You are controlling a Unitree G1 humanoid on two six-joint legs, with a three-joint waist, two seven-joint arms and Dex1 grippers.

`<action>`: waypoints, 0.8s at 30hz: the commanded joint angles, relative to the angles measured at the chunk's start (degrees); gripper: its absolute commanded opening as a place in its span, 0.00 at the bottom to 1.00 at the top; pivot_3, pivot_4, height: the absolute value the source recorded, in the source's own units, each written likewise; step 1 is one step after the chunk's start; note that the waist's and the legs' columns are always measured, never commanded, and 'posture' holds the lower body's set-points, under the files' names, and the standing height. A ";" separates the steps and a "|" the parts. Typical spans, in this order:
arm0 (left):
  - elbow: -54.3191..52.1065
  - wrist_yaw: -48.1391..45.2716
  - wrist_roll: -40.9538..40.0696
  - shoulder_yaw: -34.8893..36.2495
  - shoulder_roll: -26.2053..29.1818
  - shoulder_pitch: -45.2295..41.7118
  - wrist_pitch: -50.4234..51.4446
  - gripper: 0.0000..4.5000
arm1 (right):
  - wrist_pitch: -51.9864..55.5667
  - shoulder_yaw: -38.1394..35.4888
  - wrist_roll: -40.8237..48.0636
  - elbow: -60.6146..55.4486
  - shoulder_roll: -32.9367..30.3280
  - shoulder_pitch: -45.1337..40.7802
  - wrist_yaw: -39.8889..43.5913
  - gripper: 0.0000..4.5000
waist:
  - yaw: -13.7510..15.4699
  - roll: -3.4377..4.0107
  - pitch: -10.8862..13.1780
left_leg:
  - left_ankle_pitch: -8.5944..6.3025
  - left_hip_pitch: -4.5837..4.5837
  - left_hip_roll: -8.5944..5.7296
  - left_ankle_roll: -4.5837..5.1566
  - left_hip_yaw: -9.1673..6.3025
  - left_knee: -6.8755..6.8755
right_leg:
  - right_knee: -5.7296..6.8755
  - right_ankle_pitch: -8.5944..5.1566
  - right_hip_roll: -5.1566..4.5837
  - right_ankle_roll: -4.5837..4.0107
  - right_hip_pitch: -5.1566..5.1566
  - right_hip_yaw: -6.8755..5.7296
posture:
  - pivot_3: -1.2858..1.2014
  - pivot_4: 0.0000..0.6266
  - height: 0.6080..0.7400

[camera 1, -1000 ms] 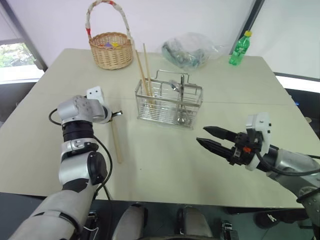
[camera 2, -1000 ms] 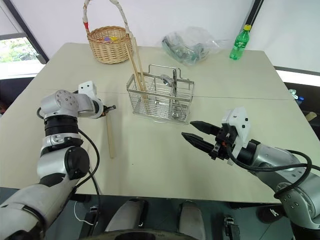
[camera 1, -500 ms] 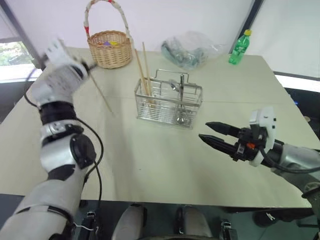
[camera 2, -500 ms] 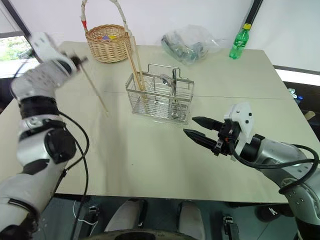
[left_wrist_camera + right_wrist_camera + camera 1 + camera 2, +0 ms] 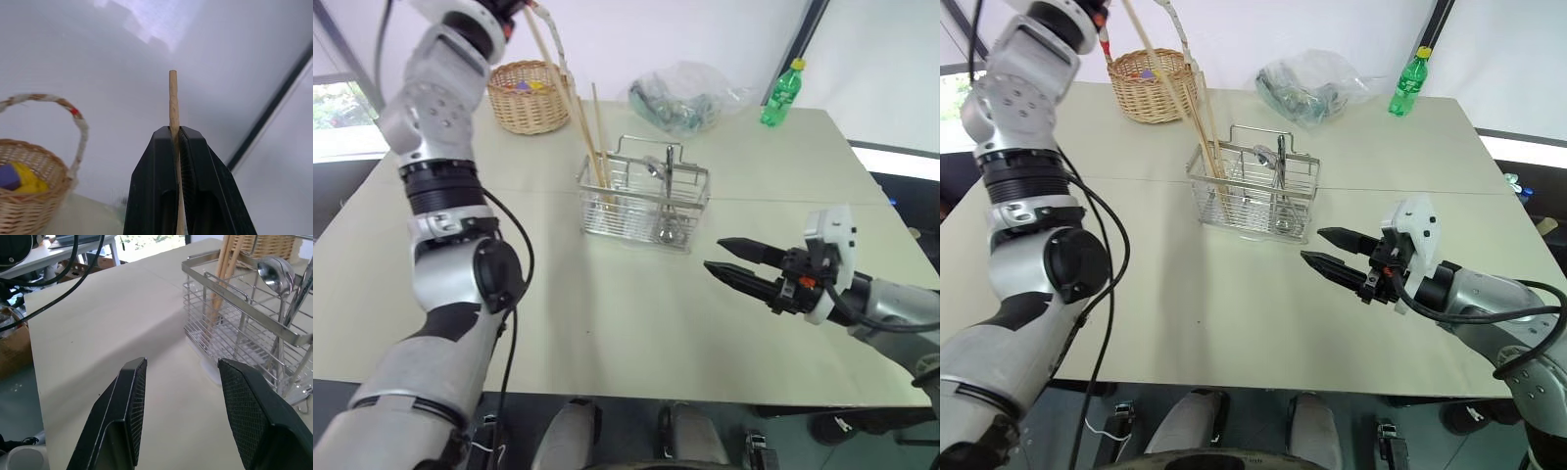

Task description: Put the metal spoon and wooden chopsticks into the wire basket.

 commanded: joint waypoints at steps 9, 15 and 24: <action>-8.24 -7.67 5.87 -13.92 -4.93 9.23 -6.64 0.00 | -1.03 -4.52 2.63 -4.17 0.49 3.24 -3.41 0.53 | 0.03 0.05 -0.01 | 0.00 0.00 0.03 0.01 0.00 0.01 | -0.01 0.00 0.03 -0.01 0.02 0.01 | 0.52 0.24 0.40; -10.81 -9.07 5.92 -15.10 -5.96 12.86 -8.52 0.59 | -1.45 -5.35 3.18 -4.15 0.36 3.78 -3.97 0.53 | 0.01 0.04 -0.01 | 0.00 -0.01 0.03 0.02 0.00 0.02 | -0.02 0.00 0.03 -0.02 0.01 0.02 | 0.52 0.24 0.40; -16.15 -10.04 3.40 -12.13 -2.16 13.59 -5.49 0.99 | -2.22 -5.41 1.20 -1.24 -1.07 1.28 -1.70 0.53 | -0.16 0.07 0.00 | 0.00 -0.01 0.03 0.04 0.00 0.02 | -0.03 0.00 0.03 -0.02 0.03 0.01 | 0.52 0.24 0.40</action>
